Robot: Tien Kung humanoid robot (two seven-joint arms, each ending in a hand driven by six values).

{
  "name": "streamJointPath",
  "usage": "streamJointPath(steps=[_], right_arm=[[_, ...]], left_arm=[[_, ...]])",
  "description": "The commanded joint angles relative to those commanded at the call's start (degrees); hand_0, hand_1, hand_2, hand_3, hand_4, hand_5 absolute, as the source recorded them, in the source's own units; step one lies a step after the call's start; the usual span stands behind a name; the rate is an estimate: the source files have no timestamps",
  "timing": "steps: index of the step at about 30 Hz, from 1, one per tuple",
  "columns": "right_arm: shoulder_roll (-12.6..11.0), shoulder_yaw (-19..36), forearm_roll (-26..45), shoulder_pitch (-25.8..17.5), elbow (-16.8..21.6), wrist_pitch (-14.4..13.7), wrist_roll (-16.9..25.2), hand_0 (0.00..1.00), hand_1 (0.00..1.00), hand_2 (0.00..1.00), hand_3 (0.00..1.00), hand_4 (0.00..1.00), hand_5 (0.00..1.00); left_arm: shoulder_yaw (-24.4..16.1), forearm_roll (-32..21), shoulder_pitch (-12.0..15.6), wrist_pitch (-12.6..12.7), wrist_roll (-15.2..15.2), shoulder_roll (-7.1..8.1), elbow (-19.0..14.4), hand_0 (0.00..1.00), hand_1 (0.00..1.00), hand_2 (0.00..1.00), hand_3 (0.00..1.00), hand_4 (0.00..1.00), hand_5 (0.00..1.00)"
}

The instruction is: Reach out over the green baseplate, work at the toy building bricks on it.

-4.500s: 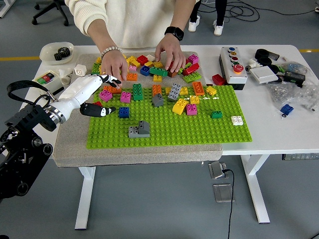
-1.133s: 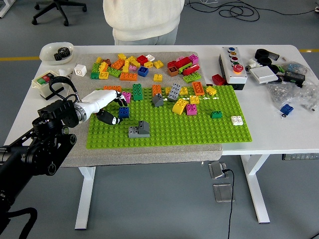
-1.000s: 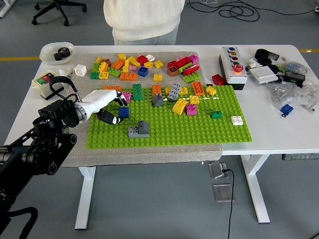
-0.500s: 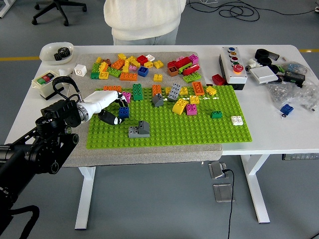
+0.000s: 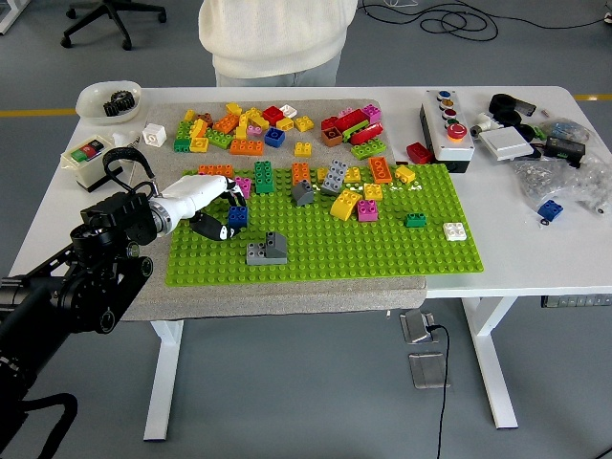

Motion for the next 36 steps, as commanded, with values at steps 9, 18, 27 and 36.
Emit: streamJointPath(steps=[9, 18, 27, 36], right_arm=[[0.0, -0.04, 0.04, 0.09, 0.0, 0.0, 0.01, 0.737, 0.615, 0.635, 0.541, 0.77, 0.489], [-0.04, -0.02, -0.21, -0.03, 0.0, 0.05, 0.02, 0.736, 0.615, 0.635, 0.541, 0.77, 0.49], [0.03, -0.08, -0.21, -0.06, 0.0, 0.06, 0.02, 0.736, 0.616, 0.637, 0.541, 0.77, 0.491], [0.01, -0.1, -0.29, -0.12, 0.0, 0.07, 0.01, 0.736, 0.615, 0.637, 0.54, 0.77, 0.49]], left_arm=[[0.55, 0.0, -0.33, 0.46, 0.42, -0.18, 0.45, 0.781, 0.751, 0.663, 0.648, 0.734, 0.198], [0.88, 0.0, -0.25, 1.61, 0.29, -0.2, 1.19, 0.77, 0.744, 0.635, 0.617, 0.643, 0.188], [0.99, 0.0, -0.28, 2.63, 0.19, -0.24, 1.45, 0.759, 0.733, 0.613, 0.586, 0.531, 0.158], [1.22, 0.0, -0.15, 2.88, 0.27, -0.38, 1.66, 0.727, 0.713, 0.6, 0.574, 0.519, 0.161]])
